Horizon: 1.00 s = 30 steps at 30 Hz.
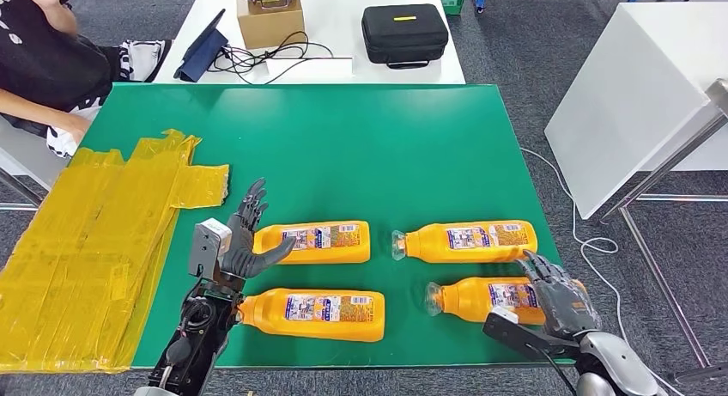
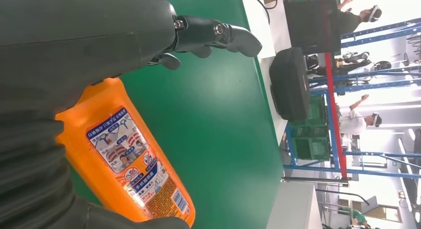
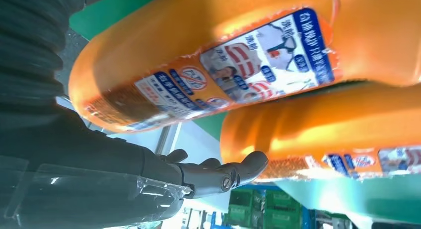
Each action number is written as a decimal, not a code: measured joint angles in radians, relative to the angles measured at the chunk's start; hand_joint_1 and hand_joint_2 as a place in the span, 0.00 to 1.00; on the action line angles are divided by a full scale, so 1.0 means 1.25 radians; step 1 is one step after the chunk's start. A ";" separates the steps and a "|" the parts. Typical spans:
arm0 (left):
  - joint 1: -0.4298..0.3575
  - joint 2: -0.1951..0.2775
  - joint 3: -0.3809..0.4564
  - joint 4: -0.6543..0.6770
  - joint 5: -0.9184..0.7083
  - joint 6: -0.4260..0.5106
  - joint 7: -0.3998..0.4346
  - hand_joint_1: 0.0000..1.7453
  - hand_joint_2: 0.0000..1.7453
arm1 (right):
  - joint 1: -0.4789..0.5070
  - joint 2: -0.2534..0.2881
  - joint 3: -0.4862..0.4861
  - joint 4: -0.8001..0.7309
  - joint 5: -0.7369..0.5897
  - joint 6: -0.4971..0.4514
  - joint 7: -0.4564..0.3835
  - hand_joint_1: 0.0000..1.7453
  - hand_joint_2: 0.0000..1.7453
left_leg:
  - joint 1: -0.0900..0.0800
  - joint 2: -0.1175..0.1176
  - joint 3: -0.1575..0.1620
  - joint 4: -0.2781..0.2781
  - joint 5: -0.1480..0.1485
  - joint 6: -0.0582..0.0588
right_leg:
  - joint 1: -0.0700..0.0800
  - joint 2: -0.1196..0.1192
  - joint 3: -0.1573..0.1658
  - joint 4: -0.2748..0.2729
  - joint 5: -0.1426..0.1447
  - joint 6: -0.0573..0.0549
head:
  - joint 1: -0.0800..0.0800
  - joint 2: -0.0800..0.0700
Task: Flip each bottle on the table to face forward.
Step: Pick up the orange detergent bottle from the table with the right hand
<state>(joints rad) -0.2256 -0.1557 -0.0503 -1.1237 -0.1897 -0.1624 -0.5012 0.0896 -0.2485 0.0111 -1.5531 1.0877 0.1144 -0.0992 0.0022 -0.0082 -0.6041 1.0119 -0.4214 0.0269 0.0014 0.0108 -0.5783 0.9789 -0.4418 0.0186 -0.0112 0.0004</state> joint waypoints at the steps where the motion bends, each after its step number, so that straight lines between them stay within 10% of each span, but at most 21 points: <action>1: 0.000 0.000 0.000 0.002 0.000 0.001 -0.001 0.00 1.00 | -0.002 0.003 -0.003 0.000 0.002 -0.001 0.000 0.00 1.00 | 0.000 0.000 0.000 0.000 0.000 0.000 | 0.000 0.000 0.000 0.000 0.000 0.000 | 0.000 0.000; 30: -0.028 0.000 0.006 0.041 0.005 -0.005 0.003 0.00 1.00 | 0.011 0.001 -0.009 0.009 0.031 0.088 0.040 0.00 1.00 | 0.000 0.000 0.000 0.000 0.000 0.000 | 0.000 0.000 0.000 0.000 0.000 0.000 | 0.000 0.000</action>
<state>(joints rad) -0.2605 -0.1553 -0.0427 -1.0730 -0.1840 -0.1683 -0.4973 0.1032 -0.2477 0.0002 -1.5415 1.1263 0.2246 -0.0487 0.0022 -0.0082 -0.6040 1.0119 -0.4215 0.0269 0.0014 0.0108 -0.5786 0.9788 -0.4419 0.0187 -0.0112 0.0004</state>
